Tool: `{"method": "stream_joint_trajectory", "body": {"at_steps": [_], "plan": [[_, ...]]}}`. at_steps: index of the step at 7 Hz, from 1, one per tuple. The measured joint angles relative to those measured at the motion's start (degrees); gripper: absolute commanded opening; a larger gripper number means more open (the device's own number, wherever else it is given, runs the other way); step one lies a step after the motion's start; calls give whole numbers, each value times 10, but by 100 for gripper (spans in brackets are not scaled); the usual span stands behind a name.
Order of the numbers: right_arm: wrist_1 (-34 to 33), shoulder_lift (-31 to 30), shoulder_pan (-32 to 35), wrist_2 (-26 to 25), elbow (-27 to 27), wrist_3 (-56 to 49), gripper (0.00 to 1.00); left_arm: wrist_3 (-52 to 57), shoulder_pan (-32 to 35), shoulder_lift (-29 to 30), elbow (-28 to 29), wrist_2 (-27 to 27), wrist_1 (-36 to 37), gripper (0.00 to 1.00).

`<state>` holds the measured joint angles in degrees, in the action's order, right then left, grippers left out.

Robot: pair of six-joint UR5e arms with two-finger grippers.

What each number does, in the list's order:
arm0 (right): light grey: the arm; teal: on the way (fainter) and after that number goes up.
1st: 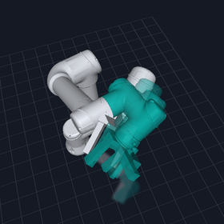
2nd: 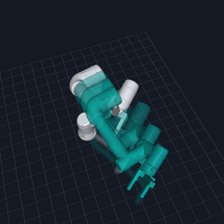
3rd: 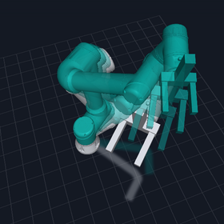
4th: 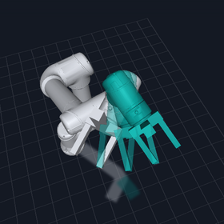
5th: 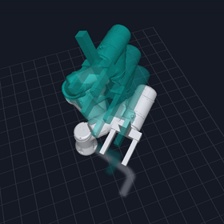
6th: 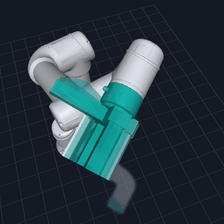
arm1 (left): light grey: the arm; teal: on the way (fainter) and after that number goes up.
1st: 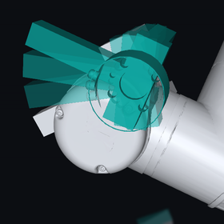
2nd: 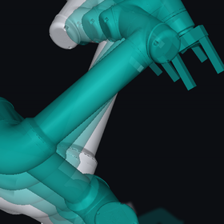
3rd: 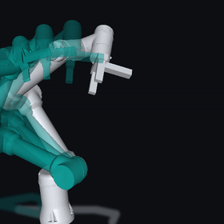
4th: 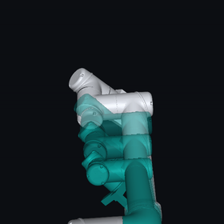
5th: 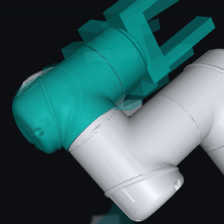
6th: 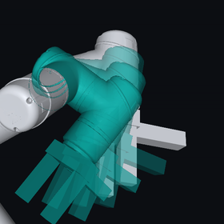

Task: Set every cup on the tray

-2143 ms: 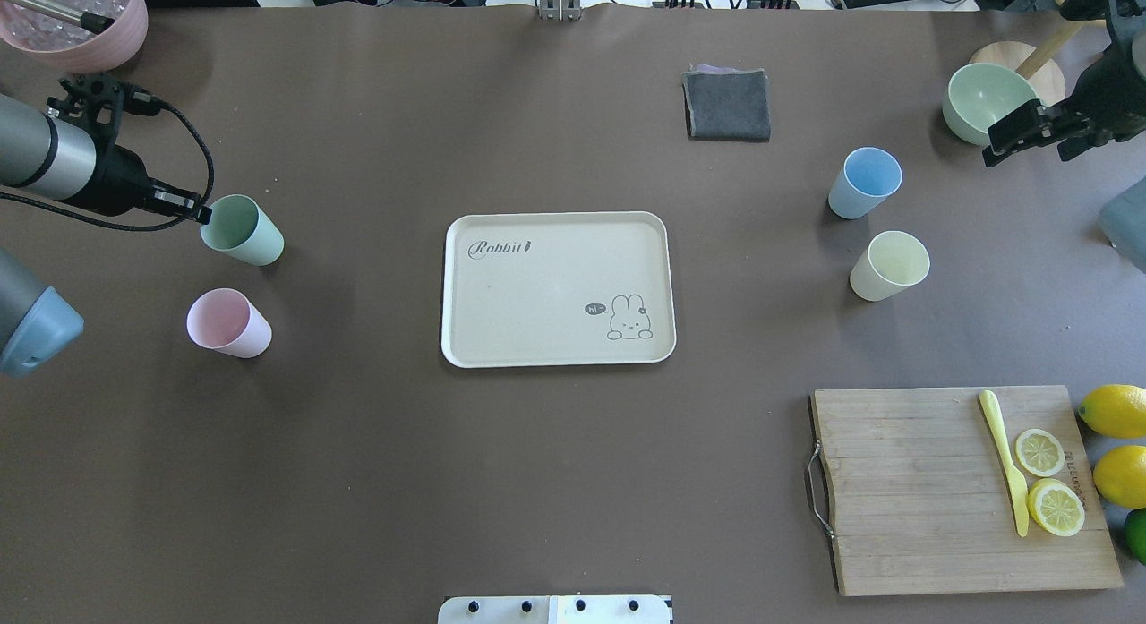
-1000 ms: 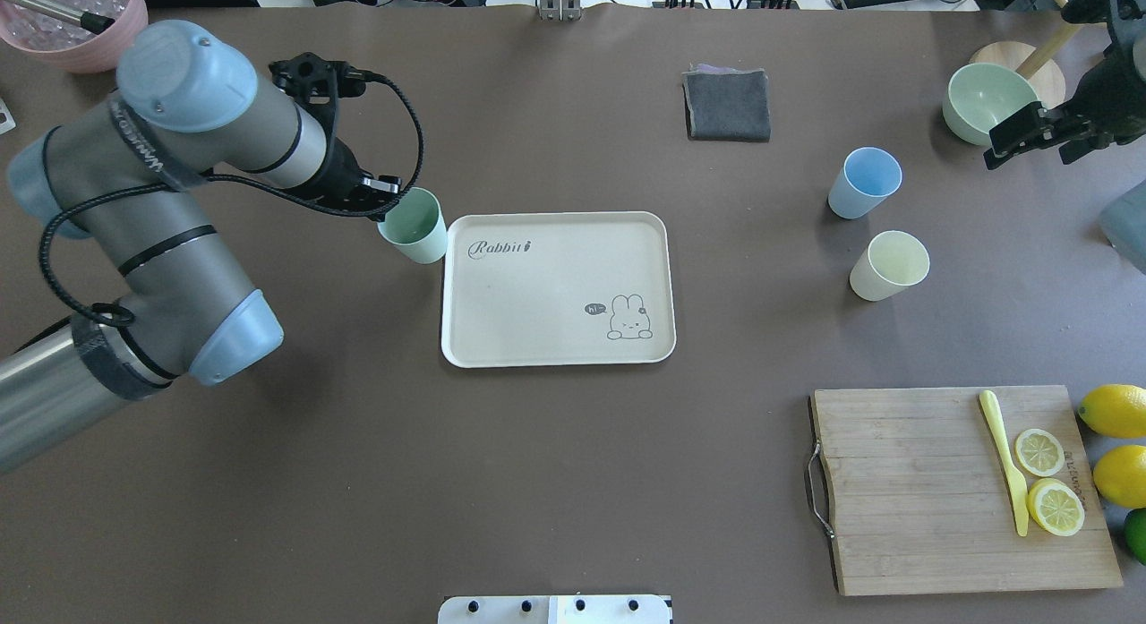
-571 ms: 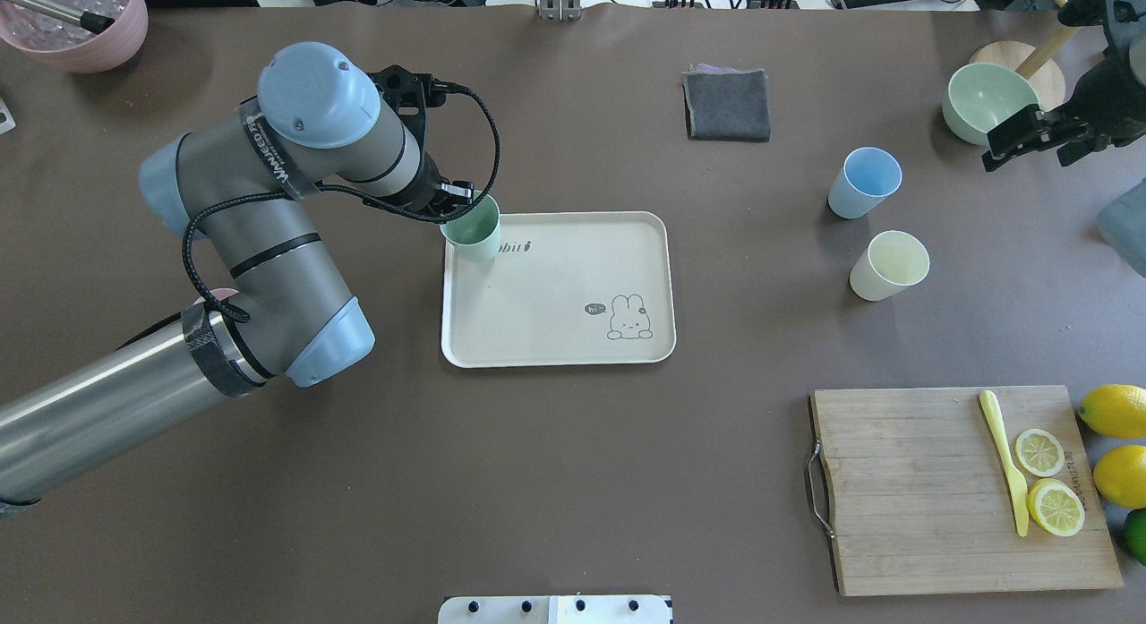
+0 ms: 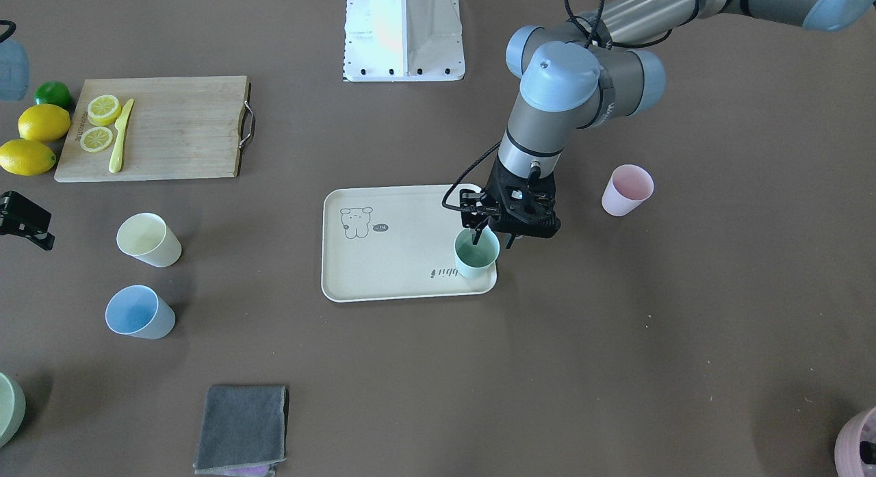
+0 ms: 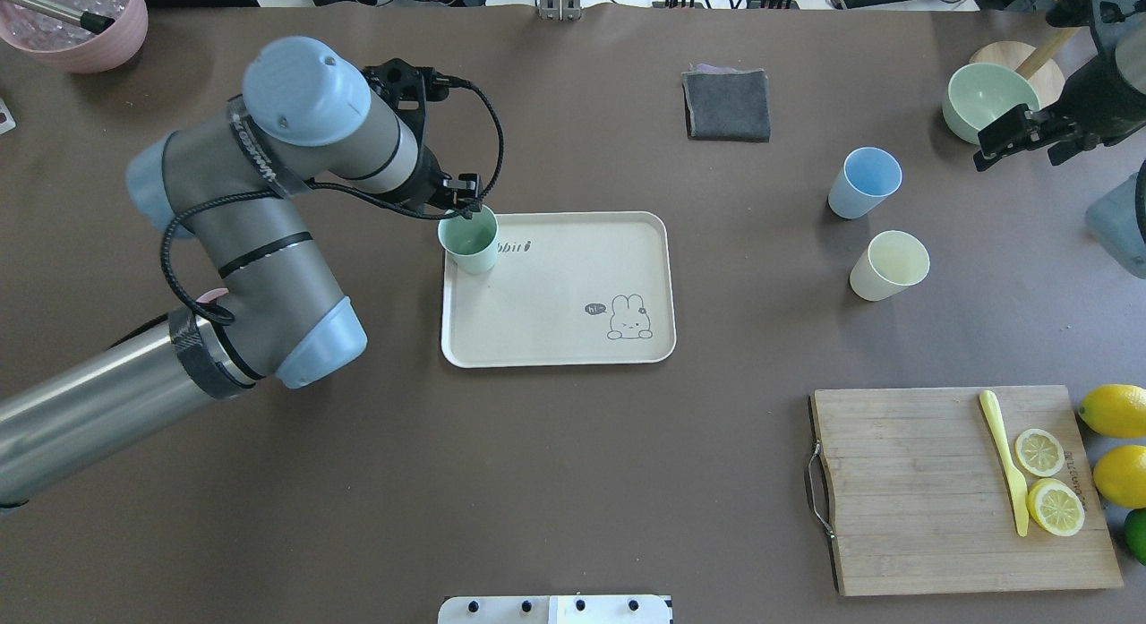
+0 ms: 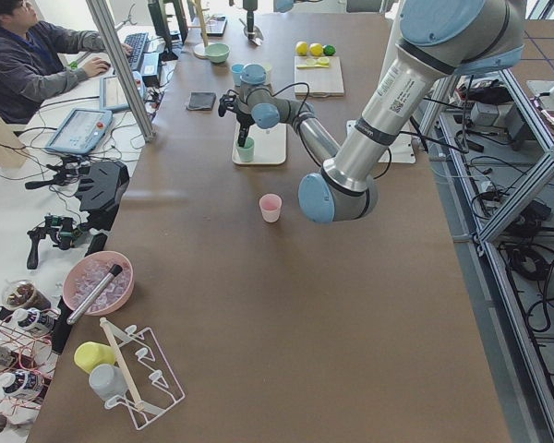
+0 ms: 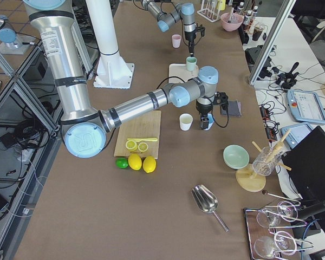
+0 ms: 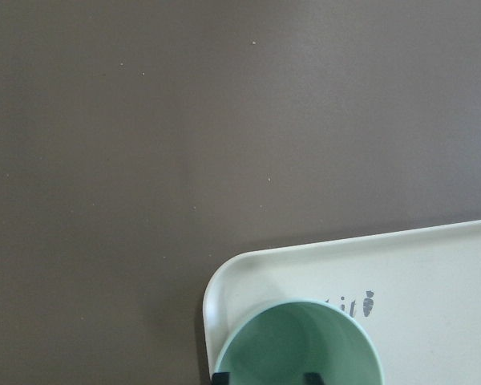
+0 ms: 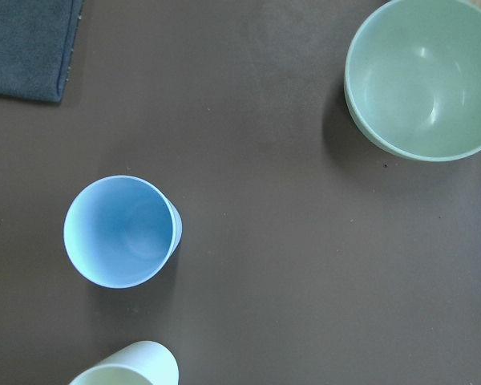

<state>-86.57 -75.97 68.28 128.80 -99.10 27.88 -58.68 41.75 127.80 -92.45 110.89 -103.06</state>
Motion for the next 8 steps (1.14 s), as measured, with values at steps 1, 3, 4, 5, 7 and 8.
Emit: {"method": "stream_joint_trajectory", "body": {"at_steps": [1,3,4,5,7,8], "plan": [[0,19,-2,0,21,1,99,30,35,-28,-37,40,15,98],[3,65,-21,-9,66,24,95,135,108,-110,-120,97,52,98],[21,79,-34,-17,89,43,92,171,129,-135,-137,108,58,98],[60,85,-47,-21,118,64,89,189,140,-148,-144,115,60,98],[124,86,-63,-32,162,97,79,198,147,-156,-151,118,60,98],[133,83,-72,-43,167,106,53,199,148,-156,-152,118,60,98]]}}
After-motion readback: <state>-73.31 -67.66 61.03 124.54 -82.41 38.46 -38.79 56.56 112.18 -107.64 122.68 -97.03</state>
